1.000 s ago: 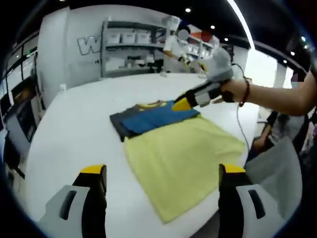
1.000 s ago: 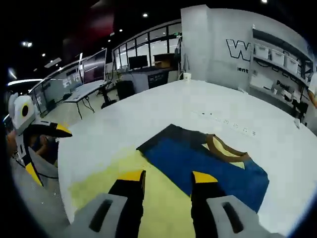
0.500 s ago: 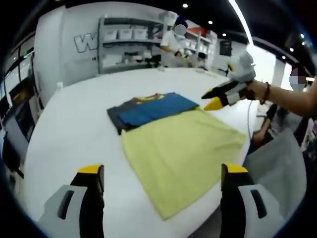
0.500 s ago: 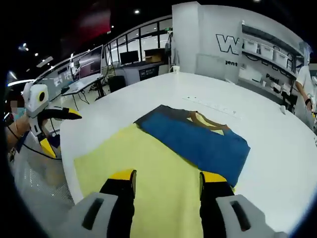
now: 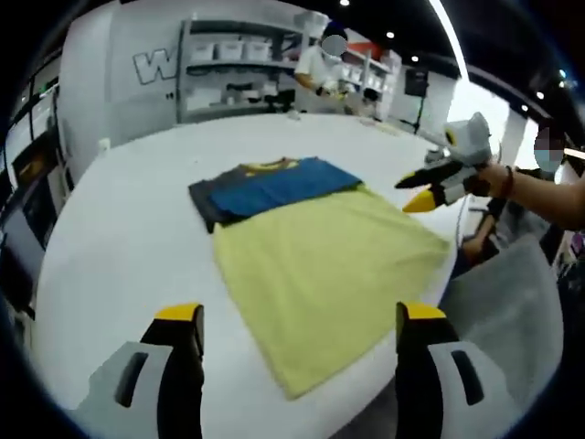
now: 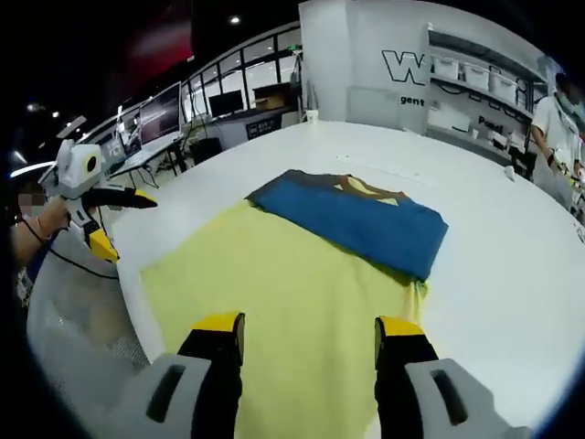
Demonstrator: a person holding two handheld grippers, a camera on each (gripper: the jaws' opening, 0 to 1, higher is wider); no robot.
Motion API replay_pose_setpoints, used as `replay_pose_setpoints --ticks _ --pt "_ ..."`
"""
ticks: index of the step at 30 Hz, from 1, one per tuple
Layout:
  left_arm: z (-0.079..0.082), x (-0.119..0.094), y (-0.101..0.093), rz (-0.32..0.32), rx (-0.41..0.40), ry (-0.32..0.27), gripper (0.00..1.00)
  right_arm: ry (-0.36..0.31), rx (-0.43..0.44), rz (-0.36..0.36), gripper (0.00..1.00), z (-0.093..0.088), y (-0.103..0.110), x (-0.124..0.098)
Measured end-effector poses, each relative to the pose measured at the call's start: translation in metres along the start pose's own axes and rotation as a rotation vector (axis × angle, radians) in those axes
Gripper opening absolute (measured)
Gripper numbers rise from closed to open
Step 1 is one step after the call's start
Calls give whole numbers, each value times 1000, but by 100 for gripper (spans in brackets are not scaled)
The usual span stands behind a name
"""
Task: Fold the garment on the visible template until the final outline fits inside the template.
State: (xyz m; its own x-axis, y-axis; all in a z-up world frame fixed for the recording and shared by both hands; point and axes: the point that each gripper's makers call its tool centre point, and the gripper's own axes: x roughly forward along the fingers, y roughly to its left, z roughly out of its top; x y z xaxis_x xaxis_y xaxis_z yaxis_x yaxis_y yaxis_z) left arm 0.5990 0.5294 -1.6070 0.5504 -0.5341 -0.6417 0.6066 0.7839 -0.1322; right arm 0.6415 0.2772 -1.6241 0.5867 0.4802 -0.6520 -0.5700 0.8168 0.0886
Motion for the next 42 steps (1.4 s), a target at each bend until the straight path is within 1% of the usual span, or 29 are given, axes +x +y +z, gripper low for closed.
replay_pose_setpoints --ticks 2,4,5,8,9,12,13,15,17,19,20,22,23,24,25,27,28,29,30,32,35,36,38,39,41,42 --pt "-5 2 -2 -3 -3 11 82 15 -5 0 56 -13 0 -4" --pt "-8 3 -3 -3 -5 24 80 24 -8 3 56 -17 1 -6" --pt "-9 3 -3 -2 -6 26 79 31 -9 1 56 -23 0 -7" --pt "-23 5 -2 -3 -28 65 78 53 -4 -16 56 -40 1 -14" --pt "-28 5 -2 4 -49 84 77 59 -4 -25 56 -45 1 -15" --pt "-34 7 3 13 -67 98 72 67 -7 -38 56 -52 1 -19" --pt "-36 7 4 17 -72 101 71 66 -6 -42 57 -54 -5 -17" --pt "-42 5 5 23 -89 111 68 65 8 -54 59 -63 -10 -21" --pt "-47 6 5 34 -113 119 65 77 16 -58 58 -69 -10 -24" --pt "-48 6 5 33 -119 121 61 79 17 -62 58 -71 -11 -25" --pt "-52 6 10 53 -154 118 59 77 19 -71 58 -75 -11 -27" --pt "-53 7 14 76 -167 113 58 77 24 -75 57 -78 -9 -28" --pt "-56 8 14 85 -178 128 58 68 45 -87 57 -80 -5 -35" --pt "-60 8 14 93 -176 144 57 69 52 -89 57 -82 -5 -37" --pt "-63 8 16 101 -157 161 56 70 60 -90 57 -83 -5 -39" --pt "-68 8 16 107 -141 187 54 83 61 -98 56 -94 -5 -41" --pt "-71 9 15 109 -133 205 54 84 59 -102 56 -95 -8 -42" --pt "-72 10 13 107 -124 211 54 85 58 -105 55 -97 -9 -42" --pt "-72 11 12 107 -126 218 55 89 72 -109 54 -102 -10 -43" --pt "-73 12 13 109 -121 218 56 87 82 -105 53 -101 -4 -45" --pt "-73 14 16 117 -140 223 50 89 103 -103 49 -105 -2 -44" --pt "-73 14 17 117 -146 221 47 88 104 -103 47 -106 -3 -43" --pt "-73 15 17 114 -167 226 45 83 117 -108 43 -108 -1 -42" --pt "-74 15 17 115 -172 228 45 83 122 -110 40 -109 0 -42" --pt "-77 17 17 111 -196 242 45 72 135 -131 35 -111 -6 -39" --pt "-78 17 17 113 -202 244 45 57 137 -139 33 -109 -5 -40"
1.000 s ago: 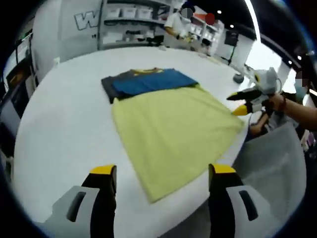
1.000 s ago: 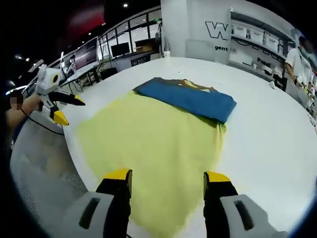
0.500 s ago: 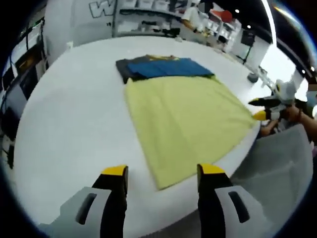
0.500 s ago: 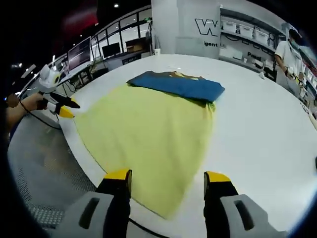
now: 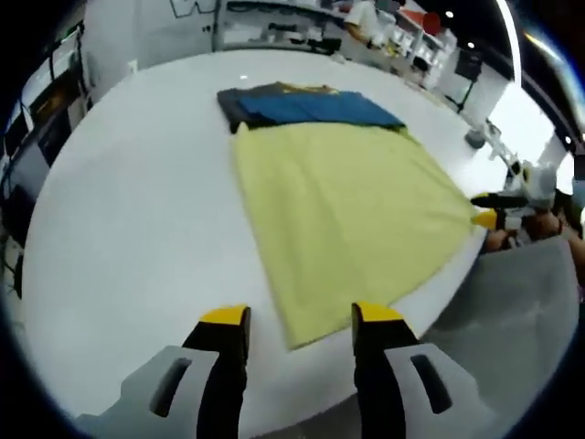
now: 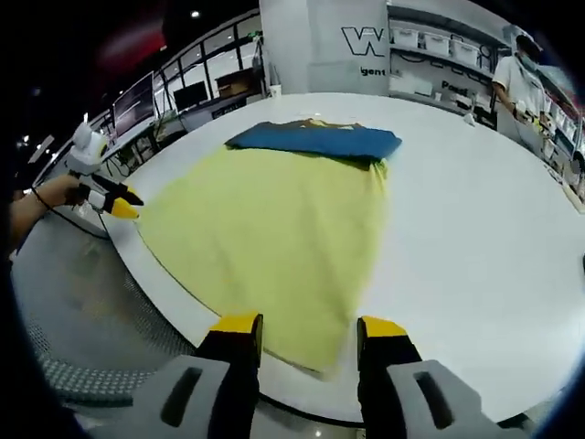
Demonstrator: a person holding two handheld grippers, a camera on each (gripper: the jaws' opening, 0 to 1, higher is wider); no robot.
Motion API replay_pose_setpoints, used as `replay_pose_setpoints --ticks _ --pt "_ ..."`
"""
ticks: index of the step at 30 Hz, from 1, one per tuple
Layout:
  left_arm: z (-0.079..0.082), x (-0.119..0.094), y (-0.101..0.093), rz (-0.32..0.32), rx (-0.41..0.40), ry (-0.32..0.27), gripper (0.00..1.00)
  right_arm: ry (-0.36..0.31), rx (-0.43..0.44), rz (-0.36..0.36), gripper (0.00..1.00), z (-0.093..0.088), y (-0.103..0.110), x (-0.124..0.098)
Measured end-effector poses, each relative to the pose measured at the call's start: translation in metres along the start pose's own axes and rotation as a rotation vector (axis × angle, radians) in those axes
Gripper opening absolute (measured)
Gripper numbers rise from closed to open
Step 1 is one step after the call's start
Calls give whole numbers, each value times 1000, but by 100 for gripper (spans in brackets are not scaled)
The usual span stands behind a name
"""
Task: Fold the garment on the visible template until the final outline fits inside the template.
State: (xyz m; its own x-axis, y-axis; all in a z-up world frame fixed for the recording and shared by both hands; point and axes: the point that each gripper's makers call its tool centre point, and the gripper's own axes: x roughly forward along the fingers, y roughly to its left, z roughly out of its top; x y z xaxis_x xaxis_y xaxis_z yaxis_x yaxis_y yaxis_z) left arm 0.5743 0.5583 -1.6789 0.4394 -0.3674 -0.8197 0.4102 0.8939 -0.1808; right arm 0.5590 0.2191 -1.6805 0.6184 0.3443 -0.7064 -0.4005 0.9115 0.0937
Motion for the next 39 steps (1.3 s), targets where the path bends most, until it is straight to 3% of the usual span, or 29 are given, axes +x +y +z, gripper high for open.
replay_pose_setpoints --ticks 4,6,8,12,14,21,27,32,39 --pt "1 -1 4 35 21 2 35 -4 -13 -21 31 -2 0 2" --pt "-5 -2 1 43 69 42 31 17 -55 -41 30 -5 0 1" --pt "-6 -2 0 62 88 43 29 19 -64 -60 28 -9 0 -1" --pt "-8 -2 -3 63 55 50 15 -2 -52 -80 26 -6 0 -1" --pt "-10 -1 -2 72 55 57 7 -5 -57 -89 20 -6 -1 -1" --pt "-11 1 -2 74 29 63 5 8 -60 -96 0 -8 1 -4" --pt "-13 -1 -3 91 60 75 5 23 -39 -109 0 -11 -6 -6" --pt "-13 -2 -4 91 62 85 5 22 48 -123 0 -16 -7 -11" --pt "-13 -7 -8 83 49 91 4 39 7 -123 0 -16 -5 -9"
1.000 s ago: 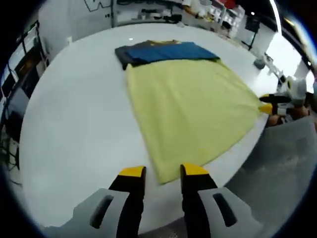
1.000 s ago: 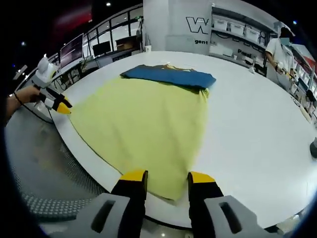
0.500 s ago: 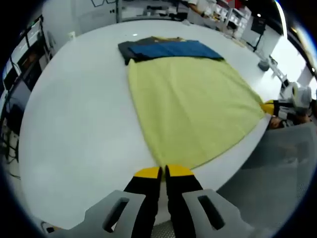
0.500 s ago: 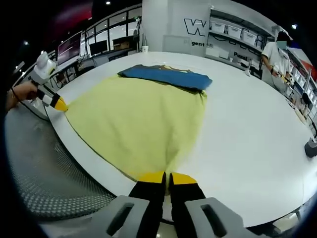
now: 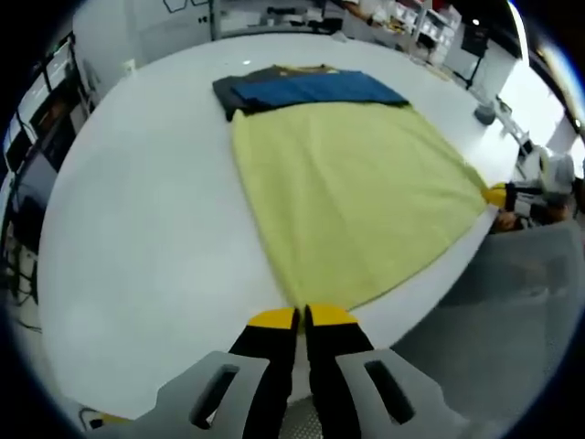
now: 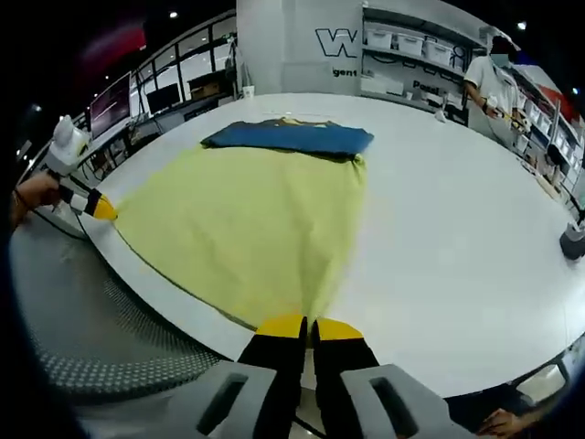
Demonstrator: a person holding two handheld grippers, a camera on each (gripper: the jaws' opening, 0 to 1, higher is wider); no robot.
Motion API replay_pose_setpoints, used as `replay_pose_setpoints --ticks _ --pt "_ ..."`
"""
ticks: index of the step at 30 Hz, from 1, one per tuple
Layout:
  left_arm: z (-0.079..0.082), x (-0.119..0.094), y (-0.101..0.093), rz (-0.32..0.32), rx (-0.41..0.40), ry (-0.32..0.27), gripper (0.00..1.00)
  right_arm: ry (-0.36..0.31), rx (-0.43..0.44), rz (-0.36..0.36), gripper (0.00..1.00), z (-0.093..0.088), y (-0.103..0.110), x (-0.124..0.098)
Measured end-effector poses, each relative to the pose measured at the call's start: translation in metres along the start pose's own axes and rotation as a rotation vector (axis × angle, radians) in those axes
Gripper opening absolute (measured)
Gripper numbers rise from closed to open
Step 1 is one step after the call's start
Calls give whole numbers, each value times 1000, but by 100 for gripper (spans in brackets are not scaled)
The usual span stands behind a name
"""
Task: Fold the garment on the visible template until the final outline fits inside the template.
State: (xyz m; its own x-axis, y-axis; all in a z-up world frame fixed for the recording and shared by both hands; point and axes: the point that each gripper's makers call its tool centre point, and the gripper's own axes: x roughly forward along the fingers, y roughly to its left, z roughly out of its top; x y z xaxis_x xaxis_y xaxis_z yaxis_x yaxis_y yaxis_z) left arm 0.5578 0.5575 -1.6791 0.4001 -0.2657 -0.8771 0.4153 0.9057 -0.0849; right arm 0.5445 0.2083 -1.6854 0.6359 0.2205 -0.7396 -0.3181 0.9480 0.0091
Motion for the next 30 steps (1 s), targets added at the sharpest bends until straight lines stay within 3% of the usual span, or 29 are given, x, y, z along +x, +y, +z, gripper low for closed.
replay_pose_setpoints --ticks 6,10,13,19,26,30 --pt "8 -18 -7 -39 -30 -22 4 -1 16 13 0 6 -7 -7" --pt "12 -26 -10 -41 -37 -23 5 7 -62 15 0 12 -5 -14" --pt "11 -32 -11 -19 -26 -16 4 3 -110 7 0 17 -3 -20" --pt "9 -42 -15 -3 -2 -8 4 -3 -102 21 0 20 -7 -29" --pt "10 -57 -22 -13 -20 -9 4 -26 -77 34 0 38 -15 -46" --pt "25 -65 -20 13 23 -28 4 -71 -70 39 0 60 -21 -49"
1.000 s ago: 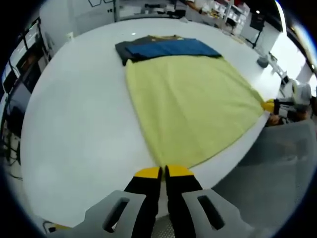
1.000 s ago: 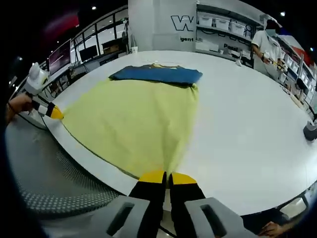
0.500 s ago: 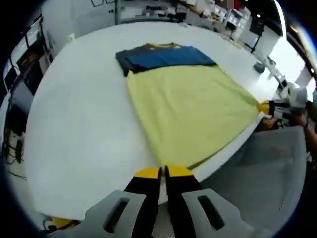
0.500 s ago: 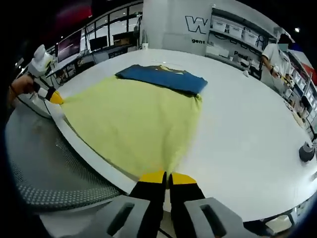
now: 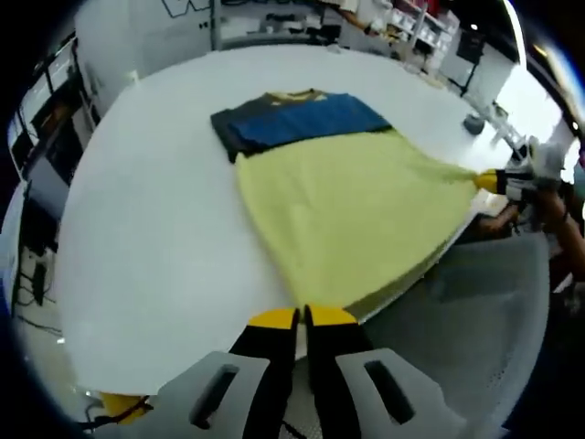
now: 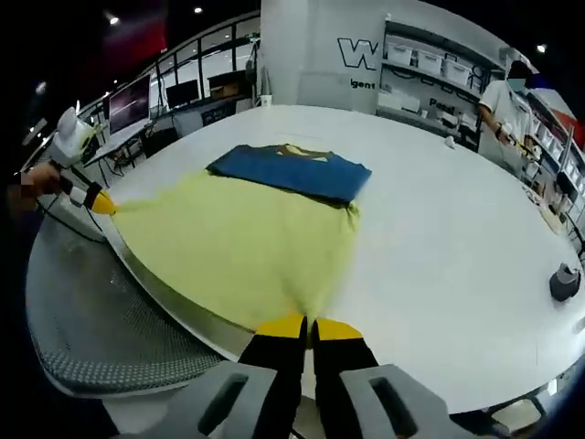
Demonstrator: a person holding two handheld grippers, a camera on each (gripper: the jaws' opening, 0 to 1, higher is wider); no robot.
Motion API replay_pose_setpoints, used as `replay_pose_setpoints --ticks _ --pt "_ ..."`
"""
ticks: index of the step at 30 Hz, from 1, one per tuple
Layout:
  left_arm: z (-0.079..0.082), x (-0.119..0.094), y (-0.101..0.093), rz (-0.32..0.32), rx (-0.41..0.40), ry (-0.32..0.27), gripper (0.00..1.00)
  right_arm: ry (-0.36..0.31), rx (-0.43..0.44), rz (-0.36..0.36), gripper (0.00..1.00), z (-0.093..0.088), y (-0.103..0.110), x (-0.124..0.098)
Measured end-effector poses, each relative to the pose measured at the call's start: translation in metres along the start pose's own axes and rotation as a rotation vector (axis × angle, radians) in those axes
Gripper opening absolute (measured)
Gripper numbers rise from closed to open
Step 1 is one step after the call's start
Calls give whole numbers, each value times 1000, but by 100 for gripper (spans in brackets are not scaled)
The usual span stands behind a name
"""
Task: Fold the garment on the visible template until the final outline fits inside the template.
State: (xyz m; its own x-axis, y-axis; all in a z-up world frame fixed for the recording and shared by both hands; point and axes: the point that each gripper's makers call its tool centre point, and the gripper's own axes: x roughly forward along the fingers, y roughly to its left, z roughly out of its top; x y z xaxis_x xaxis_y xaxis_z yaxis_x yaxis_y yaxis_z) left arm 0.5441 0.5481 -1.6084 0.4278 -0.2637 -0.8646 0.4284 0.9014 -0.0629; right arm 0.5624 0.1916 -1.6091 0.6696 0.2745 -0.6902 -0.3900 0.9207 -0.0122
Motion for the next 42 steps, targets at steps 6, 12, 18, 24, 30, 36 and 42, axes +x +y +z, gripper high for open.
replay_pose_setpoints --ticks 6,12,18,24,30,36,42 --pt "29 -1 14 36 31 -34 4 -36 -59 1 0 31 -8 8" --pt "74 -5 35 79 22 -87 4 -81 -95 -7 0 67 -20 14" --pt "108 -3 49 109 12 -119 4 -112 -127 -25 0 107 -33 31" --pt "143 7 66 130 6 -134 4 -115 -170 -47 0 136 -46 53" --pt "171 21 86 163 -26 -132 2 -81 -159 -44 0 149 -55 77" --pt "189 37 96 160 -60 -138 2 -31 -151 -37 0 154 -59 97" --pt "158 75 82 106 12 -88 2 23 -175 -56 0 139 -60 108"
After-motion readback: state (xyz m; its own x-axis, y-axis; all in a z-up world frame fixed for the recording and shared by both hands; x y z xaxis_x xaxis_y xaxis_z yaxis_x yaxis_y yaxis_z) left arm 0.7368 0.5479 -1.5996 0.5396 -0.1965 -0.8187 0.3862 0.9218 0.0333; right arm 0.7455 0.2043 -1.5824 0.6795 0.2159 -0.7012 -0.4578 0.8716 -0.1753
